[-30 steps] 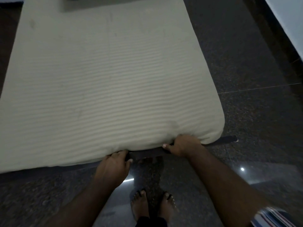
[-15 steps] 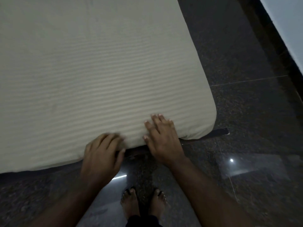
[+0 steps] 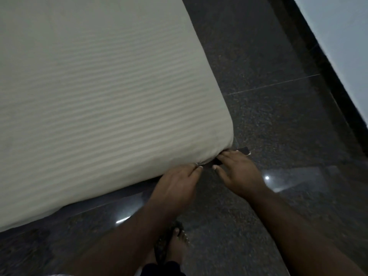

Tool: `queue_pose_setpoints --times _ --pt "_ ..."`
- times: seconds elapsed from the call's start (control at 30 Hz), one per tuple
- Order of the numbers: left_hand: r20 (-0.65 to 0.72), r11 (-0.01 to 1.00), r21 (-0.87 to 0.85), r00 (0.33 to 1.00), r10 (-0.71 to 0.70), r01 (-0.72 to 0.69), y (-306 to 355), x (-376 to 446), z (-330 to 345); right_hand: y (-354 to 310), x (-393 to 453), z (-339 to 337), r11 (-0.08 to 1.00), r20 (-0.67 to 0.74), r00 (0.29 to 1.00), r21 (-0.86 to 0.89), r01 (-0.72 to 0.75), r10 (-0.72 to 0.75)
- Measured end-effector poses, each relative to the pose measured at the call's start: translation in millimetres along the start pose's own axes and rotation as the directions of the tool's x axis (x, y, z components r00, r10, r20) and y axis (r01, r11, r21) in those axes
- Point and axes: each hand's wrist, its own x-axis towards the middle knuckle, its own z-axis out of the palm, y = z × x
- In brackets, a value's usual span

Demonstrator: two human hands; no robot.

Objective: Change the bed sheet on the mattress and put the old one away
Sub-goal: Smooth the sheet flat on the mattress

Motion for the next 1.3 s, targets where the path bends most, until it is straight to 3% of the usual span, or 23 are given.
queue_pose_setpoints --times 0.2,0.3,0.43,0.53,0.6,0.7,0.73,0.8,0.83,0.9,0.93,1.0,1.07,1.13,1.23,1.3 --pt "0.117 0.968 0.134 0.967 -0.229 0.213 36 32 9 3 29 -5 0.962 0.378 0.908 -0.259 -0.083 0.18" --pt "0.121 0.919 0.193 0.921 -0.37 0.344 53 50 8 6 40 -11 0.956 0.456 0.865 -0.279 -0.086 0.211" --pt "0.124 0.901 0.223 0.906 -0.405 0.373 50 68 17 6 33 -7 0.956 0.493 0.851 -0.291 -0.033 0.18" --pt "0.136 0.896 0.218 0.897 -0.421 0.388 46 84 18 16 47 -14 0.976 0.593 0.79 -0.219 -0.026 0.154" --pt "0.208 0.879 0.223 0.861 -0.465 0.421 44 93 5 24 62 -21 0.989 0.69 0.71 -0.117 -0.085 0.143" --pt "0.46 0.842 0.165 0.715 -0.527 0.514 37 95 -2 47 68 -22 0.999 0.75 0.662 0.021 -0.039 0.01" --pt "0.52 0.832 0.097 0.685 -0.511 0.547 35 89 -4 57 67 -22 0.997 0.739 0.67 0.068 0.029 -0.07" --pt "0.518 0.785 -0.07 0.695 -0.499 0.616 33 73 -7 76 61 -23 0.97 0.678 0.699 0.222 0.103 -0.229" --pt "0.499 0.75 -0.174 0.714 -0.491 0.638 35 63 -8 87 57 -24 0.947 0.617 0.741 0.312 0.078 -0.264" --pt "0.429 0.661 -0.33 0.731 -0.531 0.674 39 44 -8 106 50 -31 0.908 0.385 0.909 0.42 -0.014 -0.163" --pt "0.35 0.628 -0.365 0.727 -0.591 0.687 43 37 -10 112 49 -36 0.906 0.224 0.971 0.422 -0.023 -0.08" --pt "0.068 0.659 -0.352 0.721 -0.69 0.664 45 34 -12 104 62 -44 0.941 -0.064 0.998 0.338 0.015 0.007" --pt "-0.252 0.759 -0.199 0.716 -0.651 0.62 38 46 -12 74 89 -40 0.946 -0.213 0.97 0.275 0.171 -0.114" --pt "-0.359 0.728 -0.108 0.657 -0.663 0.677 23 69 -19 27 121 -28 0.921 -0.197 0.947 0.25 0.298 -0.253" --pt "-0.261 0.616 -0.004 0.594 -0.761 0.787 -6 90 -21 -23 147 1 0.932 -0.014 0.943 0.147 0.331 -0.333" --pt "-0.186 0.595 0.059 0.594 -0.782 0.802 -16 88 -11 -10 153 13 0.945 0.073 0.942 0.056 0.324 -0.327"
